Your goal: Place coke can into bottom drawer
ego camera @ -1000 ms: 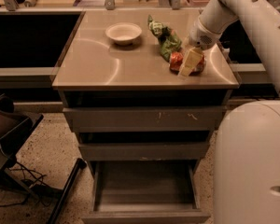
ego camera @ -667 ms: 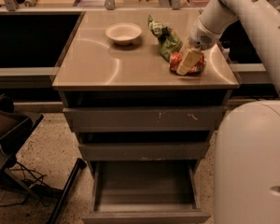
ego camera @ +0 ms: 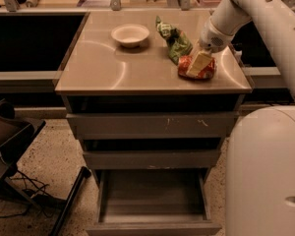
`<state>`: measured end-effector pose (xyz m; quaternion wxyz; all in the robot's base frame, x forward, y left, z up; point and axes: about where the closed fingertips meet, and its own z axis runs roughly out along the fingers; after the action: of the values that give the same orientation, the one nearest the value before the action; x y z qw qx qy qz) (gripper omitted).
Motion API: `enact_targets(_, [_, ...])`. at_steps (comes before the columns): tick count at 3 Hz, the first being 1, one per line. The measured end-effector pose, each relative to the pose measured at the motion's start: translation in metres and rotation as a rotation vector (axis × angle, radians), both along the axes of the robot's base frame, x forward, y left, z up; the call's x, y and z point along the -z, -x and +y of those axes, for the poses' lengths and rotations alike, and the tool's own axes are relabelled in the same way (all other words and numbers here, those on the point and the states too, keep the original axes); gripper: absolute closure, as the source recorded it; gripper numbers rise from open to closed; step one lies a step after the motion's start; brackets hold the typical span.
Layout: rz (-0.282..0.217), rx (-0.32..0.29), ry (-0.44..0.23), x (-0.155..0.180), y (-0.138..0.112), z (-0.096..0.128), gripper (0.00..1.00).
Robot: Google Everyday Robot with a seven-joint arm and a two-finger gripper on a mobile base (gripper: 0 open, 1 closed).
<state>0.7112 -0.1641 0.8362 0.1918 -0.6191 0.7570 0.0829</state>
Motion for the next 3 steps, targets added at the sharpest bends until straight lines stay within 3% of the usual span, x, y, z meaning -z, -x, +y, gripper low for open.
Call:
enact_targets(1, [-0.003,-0.006,-0.002,0.003,0.003,0.002,1.00])
enact_targets(2, [-0.012,-0.008,-0.001,0.001,0.005,0.000,1.00])
enact_targets(3, [-0.015,-0.009,-0.008,0.000,0.023,0.000,1.00])
